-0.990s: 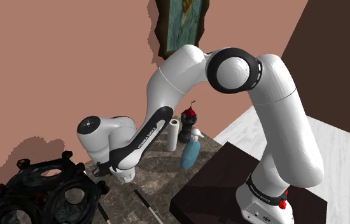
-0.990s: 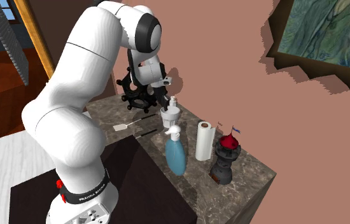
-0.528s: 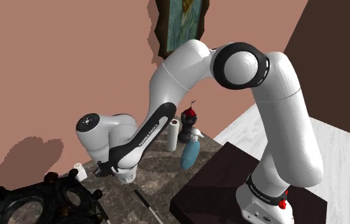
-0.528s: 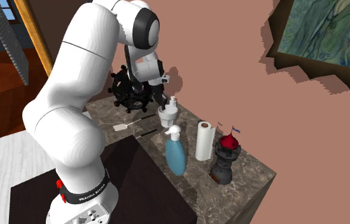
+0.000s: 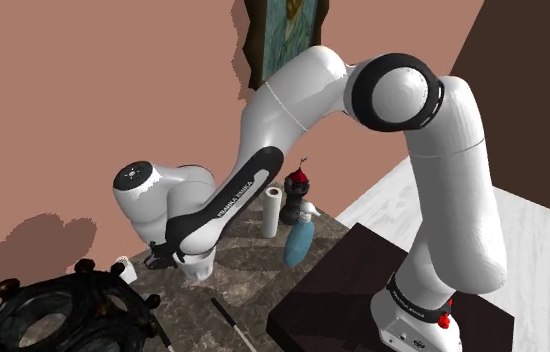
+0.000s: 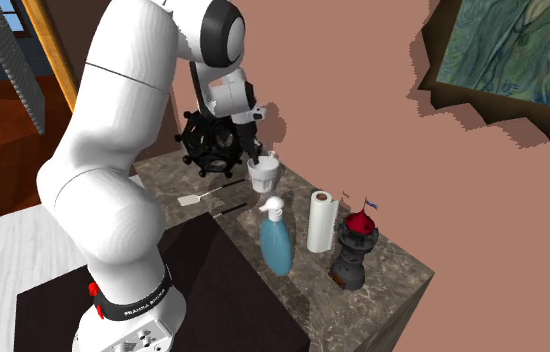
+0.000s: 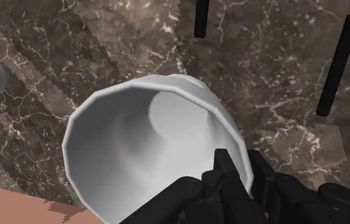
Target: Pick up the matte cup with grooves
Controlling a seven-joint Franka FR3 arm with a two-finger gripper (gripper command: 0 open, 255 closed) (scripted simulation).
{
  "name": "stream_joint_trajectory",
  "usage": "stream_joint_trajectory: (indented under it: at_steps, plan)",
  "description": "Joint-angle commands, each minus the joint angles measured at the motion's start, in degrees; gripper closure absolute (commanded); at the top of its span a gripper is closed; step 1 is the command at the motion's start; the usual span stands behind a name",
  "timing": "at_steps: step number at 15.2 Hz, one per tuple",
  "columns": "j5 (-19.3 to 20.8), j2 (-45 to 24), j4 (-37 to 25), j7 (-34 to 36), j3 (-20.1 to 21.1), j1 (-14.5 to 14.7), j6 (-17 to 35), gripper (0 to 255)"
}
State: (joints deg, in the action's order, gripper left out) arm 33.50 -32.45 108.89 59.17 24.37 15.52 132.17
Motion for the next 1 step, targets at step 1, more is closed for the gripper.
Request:
stream_joint_trajectory:
  at_steps: [1]
  plan:
    - [-0.24, 0.46, 0.21, -0.21, 0.16, -0.18, -0.2, 255]
